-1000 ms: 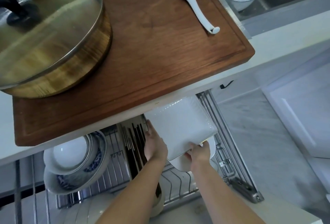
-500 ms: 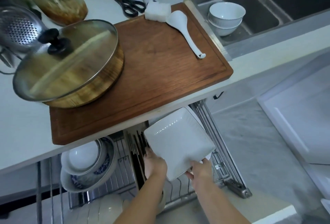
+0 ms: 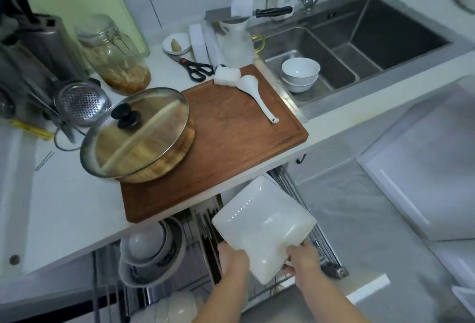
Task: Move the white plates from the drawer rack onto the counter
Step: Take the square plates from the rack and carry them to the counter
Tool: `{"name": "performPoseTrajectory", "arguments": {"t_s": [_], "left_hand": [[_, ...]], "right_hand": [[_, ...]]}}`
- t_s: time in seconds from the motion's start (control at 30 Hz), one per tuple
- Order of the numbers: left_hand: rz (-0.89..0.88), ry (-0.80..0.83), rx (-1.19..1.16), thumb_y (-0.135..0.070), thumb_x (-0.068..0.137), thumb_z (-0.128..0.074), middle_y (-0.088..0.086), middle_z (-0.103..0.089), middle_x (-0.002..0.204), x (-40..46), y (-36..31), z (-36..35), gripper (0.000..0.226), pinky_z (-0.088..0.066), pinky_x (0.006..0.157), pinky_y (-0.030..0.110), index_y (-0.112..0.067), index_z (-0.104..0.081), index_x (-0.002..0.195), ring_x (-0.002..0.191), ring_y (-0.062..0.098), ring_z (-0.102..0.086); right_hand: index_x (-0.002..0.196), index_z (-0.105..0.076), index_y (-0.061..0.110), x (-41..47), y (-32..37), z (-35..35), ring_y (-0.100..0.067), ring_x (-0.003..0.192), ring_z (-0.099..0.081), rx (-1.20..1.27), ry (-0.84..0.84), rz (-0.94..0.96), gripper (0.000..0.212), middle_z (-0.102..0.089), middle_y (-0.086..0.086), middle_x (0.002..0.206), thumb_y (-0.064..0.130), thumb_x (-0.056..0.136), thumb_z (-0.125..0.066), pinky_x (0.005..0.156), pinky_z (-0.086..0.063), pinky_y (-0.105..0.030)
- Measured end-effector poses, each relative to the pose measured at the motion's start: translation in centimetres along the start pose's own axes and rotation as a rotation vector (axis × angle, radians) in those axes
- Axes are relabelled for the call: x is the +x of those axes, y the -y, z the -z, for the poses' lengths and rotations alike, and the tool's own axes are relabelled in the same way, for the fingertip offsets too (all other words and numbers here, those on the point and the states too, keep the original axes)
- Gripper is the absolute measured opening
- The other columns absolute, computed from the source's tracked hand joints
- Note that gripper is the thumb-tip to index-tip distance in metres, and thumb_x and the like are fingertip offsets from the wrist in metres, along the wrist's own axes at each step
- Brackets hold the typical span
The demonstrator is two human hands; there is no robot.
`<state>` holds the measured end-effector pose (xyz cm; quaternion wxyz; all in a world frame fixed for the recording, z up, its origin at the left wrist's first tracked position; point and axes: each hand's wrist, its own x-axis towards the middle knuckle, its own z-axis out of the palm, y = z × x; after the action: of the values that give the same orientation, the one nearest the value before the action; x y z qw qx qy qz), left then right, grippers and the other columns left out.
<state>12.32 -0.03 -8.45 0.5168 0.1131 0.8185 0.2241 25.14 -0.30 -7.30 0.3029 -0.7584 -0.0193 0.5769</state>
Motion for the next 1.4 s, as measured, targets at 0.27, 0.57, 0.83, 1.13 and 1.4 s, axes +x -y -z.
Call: {"name": "performPoseTrajectory", "arguments": {"t_s": [0.27,0.57,0.83,1.13,1.4], "left_hand": [[-0.083,0.150,-0.081,0.009,0.071,-0.038,0.019,-0.065,0.106,-5.6,-2.6,-1.9,0.033,-0.054,0.087,0.040,-0.001,-0.055,0.098,0.096,0.032,-0.063],[-0.089,0.356,-0.045,0.011,0.060,-0.037,0.021,-0.067,0.111,-9.5,-2.4,-6.5,0.059,-0.045,0.078,0.032,-0.004,-0.059,0.113,0.108,0.038,-0.063],[-0.161,0.398,-0.095,0.021,0.075,-0.035,0.020,-0.062,0.101,-16.5,-6.2,-10.9,0.036,-0.054,0.079,0.044,0.003,-0.051,0.101,0.087,0.029,-0.056],[-0.225,0.411,-0.084,0.019,0.081,-0.036,0.011,-0.057,0.097,-23.2,-10.0,-19.3,0.032,-0.051,0.085,0.042,-0.007,-0.047,0.096,0.092,0.029,-0.054],[-0.207,0.451,-0.162,0.021,0.082,-0.037,0.015,-0.057,0.100,-27.2,-12.5,-26.8,0.034,-0.049,0.067,0.033,-0.001,-0.051,0.104,0.088,0.030,-0.054]], "right_hand": [[0.098,-0.054,0.002,-3.1,4.6,4.5,-0.025,0.057,-0.049,-0.046,-0.039,0.120,0.031,-0.052,-0.012,0.071,-0.013,0.083,-0.032,0.031,-0.040,-0.019],[0.081,-0.055,0.002,-5.1,6.1,12.1,-0.027,0.059,-0.054,0.046,-0.119,0.151,0.027,-0.056,-0.014,0.069,-0.015,0.082,-0.034,0.058,-0.049,-0.036],[0.081,-0.053,0.005,-5.4,8.7,18.9,-0.028,0.063,-0.057,0.170,-0.115,0.157,0.028,-0.060,-0.016,0.076,-0.015,0.081,-0.033,0.056,-0.051,-0.035],[0.082,-0.054,0.008,-3.4,14.5,27.3,-0.024,0.058,-0.057,0.225,-0.100,0.226,0.022,-0.059,-0.010,0.073,-0.008,0.084,-0.040,0.051,-0.048,-0.028],[0.077,-0.052,0.004,-1.6,20.1,34.1,-0.024,0.055,-0.054,0.214,-0.080,0.292,0.019,-0.058,-0.012,0.071,-0.009,0.085,-0.040,0.042,-0.052,-0.026]]}}
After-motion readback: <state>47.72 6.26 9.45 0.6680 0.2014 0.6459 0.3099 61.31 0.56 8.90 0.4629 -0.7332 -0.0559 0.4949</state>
